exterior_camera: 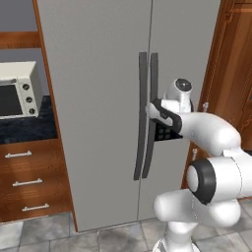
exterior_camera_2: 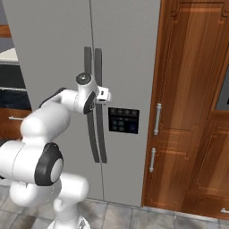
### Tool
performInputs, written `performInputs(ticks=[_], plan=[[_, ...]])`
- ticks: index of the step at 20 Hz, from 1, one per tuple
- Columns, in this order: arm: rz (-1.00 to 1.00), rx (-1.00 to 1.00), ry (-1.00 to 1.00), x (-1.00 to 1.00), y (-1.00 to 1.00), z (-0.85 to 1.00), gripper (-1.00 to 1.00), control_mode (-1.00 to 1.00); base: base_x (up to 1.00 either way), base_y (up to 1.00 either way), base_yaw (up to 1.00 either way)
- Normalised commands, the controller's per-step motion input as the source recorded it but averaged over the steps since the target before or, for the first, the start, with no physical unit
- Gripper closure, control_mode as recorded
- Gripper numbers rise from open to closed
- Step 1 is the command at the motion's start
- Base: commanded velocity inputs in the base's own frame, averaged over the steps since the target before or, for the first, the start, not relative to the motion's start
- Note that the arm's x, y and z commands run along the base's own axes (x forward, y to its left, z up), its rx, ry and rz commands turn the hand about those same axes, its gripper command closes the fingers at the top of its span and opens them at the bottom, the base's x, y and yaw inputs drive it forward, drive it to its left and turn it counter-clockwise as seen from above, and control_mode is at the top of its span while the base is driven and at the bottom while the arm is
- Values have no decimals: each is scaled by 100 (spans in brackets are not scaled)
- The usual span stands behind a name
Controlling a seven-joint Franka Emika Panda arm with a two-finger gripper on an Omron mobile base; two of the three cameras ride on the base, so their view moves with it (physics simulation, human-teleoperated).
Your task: Retrieve a lemon from the fridge and place it on the cutting board with the fish.
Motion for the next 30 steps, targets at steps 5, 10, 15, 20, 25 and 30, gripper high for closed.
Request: performInputs(ticks=[5,10,15,20,25,30], plan=[[0,0,0,45,0,0,-100,-100,0,0,0],[2,7,-1,44,0,0,-100,-100,0,0,0],[4,14,-6,35,0,-2,-100,-100,0,0,0],[1,3,-5,49,0,-16,-100,-100,0,0,0],[0,0,-9,58,5,-12,-100,-100,0,0,0],[0,-2,-26,42,22,-44,-100,-100,0,0,0]])
